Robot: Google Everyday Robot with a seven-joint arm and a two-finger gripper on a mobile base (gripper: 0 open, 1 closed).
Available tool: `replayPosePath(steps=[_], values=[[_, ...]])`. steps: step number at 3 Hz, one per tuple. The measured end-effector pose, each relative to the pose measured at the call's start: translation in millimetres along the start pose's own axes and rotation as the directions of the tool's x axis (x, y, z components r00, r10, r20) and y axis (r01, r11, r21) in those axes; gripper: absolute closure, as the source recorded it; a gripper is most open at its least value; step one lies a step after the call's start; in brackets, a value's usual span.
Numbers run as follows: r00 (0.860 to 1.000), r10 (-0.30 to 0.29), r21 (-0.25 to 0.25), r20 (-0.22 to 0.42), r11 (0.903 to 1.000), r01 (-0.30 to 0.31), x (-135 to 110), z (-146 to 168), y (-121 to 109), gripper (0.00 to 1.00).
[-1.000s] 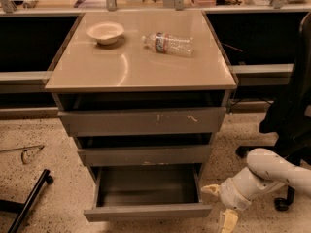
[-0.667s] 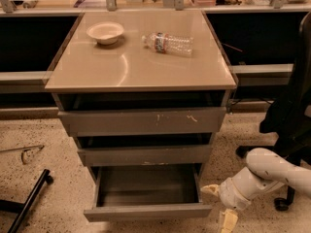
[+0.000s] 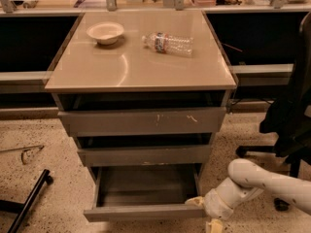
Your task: Close bottom drawer
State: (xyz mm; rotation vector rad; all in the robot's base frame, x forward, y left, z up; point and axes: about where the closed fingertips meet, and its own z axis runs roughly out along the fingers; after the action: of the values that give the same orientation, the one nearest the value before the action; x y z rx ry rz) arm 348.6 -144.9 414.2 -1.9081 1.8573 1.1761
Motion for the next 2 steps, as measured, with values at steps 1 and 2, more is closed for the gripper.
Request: replayPosePath(steps=[1, 2], values=[[0.997, -0.007, -0.109, 0.079, 0.9939, 0.016, 12.1, 58.0, -2.7, 0.0], [0.997, -0.008, -0.11, 0.081, 0.9937, 0.017, 12.4, 59.0, -2.8, 0.0]])
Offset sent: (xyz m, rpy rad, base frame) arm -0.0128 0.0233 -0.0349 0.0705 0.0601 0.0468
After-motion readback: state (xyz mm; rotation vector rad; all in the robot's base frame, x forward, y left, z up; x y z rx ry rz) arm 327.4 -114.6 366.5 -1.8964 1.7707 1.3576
